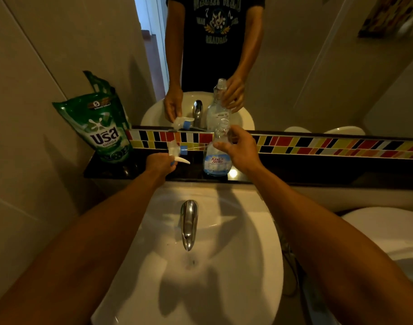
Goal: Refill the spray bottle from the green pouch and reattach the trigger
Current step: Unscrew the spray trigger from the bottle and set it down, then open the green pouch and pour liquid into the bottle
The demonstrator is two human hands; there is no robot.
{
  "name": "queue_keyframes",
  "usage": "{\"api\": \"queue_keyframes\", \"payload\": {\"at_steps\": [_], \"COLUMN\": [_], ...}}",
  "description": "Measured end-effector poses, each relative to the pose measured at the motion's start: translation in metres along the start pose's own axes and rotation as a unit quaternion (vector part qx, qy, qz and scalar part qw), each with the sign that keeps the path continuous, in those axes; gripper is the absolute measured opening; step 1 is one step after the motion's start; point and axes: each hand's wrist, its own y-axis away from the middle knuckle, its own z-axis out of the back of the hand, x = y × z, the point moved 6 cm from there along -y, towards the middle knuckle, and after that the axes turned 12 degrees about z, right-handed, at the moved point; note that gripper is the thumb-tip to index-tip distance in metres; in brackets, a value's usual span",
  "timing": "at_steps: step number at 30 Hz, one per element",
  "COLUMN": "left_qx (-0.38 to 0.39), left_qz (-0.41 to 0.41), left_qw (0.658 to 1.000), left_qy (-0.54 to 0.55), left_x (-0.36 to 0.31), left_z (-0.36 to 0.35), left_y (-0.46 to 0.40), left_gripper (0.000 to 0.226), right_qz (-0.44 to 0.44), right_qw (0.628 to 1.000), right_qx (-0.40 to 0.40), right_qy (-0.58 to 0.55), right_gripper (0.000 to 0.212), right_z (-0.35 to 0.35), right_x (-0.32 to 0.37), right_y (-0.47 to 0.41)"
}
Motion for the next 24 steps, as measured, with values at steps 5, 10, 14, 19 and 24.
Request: {"api": "queue_keyframes", "payload": {"at_steps": [5,10,14,19,24], "left_qx": [-0.041,-0.090,-0.124,-0.155,-0.162], "left_qz": [-0.028,-0.079,-0.099,-0.120,-0.121], "left_qw": [0.996,0.972,0.952,0.935,0.935], "left_qy": [-0.075,-0.203,-0.261,-0.297,-0.293], "left_x": [0.006,0.001,0.004,0.008,0.008], "left_z": [-0.007,-0.007,-0.008,-0.011,-0.014], "left_y": [-0.007,-0.014,-0.019,-0.019,-0.014], "left_gripper": [0.028,0.027,0.022,0.015,0.018], "right_qz": [0.007,0.027,0.026,0.023,0.011], "right_qw": [1.000,0.999,0.998,0.998,0.999], "right_qx": [-0.005,-0.012,-0.018,-0.019,-0.019], "right_qy": [0.001,0.023,0.047,0.051,0.050], "right_gripper": [0.040,0.042,0.051,0.058,0.066], "right_z": [-0.016,-0.021,-0.024,-0.027,-0.030], "right_x": [-0.004,-0.010,-0.019,-0.026,-0.031], "right_y": [-0.014,-0.021,-0.018,-0.015,-0.005]}}
